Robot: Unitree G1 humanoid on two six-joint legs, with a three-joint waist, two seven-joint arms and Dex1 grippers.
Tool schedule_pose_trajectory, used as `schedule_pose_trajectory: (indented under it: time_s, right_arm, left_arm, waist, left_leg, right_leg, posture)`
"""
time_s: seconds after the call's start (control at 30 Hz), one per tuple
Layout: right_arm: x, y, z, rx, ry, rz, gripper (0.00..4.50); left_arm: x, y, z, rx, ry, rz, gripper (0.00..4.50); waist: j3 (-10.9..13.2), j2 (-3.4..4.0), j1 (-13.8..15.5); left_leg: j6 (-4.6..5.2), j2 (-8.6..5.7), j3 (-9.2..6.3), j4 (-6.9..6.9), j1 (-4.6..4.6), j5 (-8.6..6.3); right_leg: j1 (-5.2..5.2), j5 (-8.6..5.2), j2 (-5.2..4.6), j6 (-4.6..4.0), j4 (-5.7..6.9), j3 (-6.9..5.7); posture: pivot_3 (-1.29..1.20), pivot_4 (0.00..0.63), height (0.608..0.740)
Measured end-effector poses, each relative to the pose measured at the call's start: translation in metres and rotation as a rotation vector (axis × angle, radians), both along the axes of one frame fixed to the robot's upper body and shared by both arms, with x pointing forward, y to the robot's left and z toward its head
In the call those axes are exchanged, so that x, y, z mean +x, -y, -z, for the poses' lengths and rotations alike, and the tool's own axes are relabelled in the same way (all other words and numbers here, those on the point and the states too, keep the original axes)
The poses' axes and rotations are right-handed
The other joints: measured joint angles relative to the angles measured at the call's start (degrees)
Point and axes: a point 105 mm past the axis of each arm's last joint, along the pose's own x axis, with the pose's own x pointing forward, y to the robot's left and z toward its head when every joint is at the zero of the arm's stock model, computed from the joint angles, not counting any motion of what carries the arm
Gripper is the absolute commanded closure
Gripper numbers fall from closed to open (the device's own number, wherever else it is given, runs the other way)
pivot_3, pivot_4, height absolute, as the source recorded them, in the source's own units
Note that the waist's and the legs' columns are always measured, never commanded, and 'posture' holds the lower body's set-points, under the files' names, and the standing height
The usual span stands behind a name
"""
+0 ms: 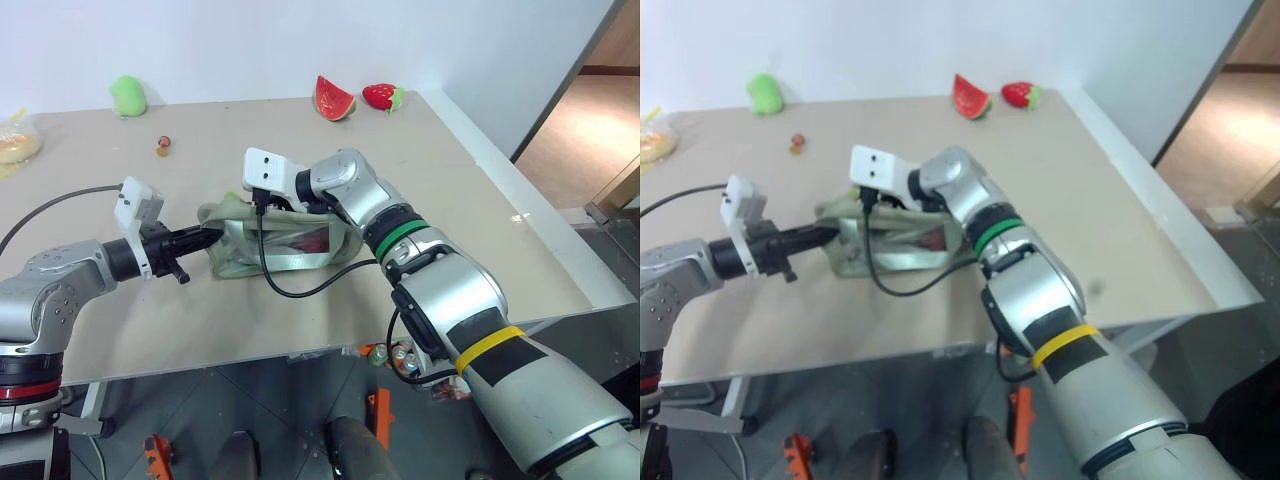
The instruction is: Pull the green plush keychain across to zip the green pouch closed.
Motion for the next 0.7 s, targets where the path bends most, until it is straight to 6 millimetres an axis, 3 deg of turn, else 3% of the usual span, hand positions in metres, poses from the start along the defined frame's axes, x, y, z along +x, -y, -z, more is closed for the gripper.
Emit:
schedule_pose_trajectory:
  time_s: [0.2, 0.3, 0.53, 0.7]
  right_arm:
    - [0.001, 0.000, 0.000, 0.006, -0.009, 0.010, 3.75]
    - [0.002, 0.001, 0.000, 0.010, -0.005, 0.020, 4.49]
    - [0.005, 0.005, -0.004, 0.018, 0.009, 0.040, 4.49]
    - [0.012, 0.012, -0.025, 0.045, 0.044, 0.076, 4.49]
  left_arm:
    - [0.000, 0.001, 0.001, -0.008, -0.002, 0.000, 4.50]
    - [0.000, 0.002, 0.002, -0.012, -0.003, 0.002, 4.50]
    - [0.000, 0.003, 0.002, -0.017, -0.002, 0.003, 4.50]
    - [0.001, 0.004, 0.001, -0.020, 0.004, 0.006, 4.50]
  waist:
    - [0.0, 0.00, 0.0]
    - [0.0, 0.00, 0.0]
    - [0.0, 0.00, 0.0]
    - [0.0, 0.00, 0.1]
  left_leg:
    - [0.00, 0.00, 0.00, 0.00, 0.00, 0.00]
    - [0.00, 0.00, 0.00, 0.00, -0.01, 0.00]
    - [0.00, 0.00, 0.00, 0.00, -0.01, 0.00]
    - [-0.01, -0.02, -0.01, 0.00, -0.04, 0.00]
  right_leg:
    - [0.01, 0.00, 0.00, 0.00, 0.00, 0.00]
    - [0.00, 0.00, 0.00, 0.00, -0.01, 0.00]
    - [0.01, 0.00, -0.01, 0.01, -0.01, 0.00]
    - [0.00, -0.01, -0.02, 0.01, -0.02, -0.01]
  posture:
    - [0.00, 0.150, 0.740]
    - [0.00, 0.150, 0.740]
    - [0.00, 0.150, 0.740]
    - [0.00, 0.150, 0.740]
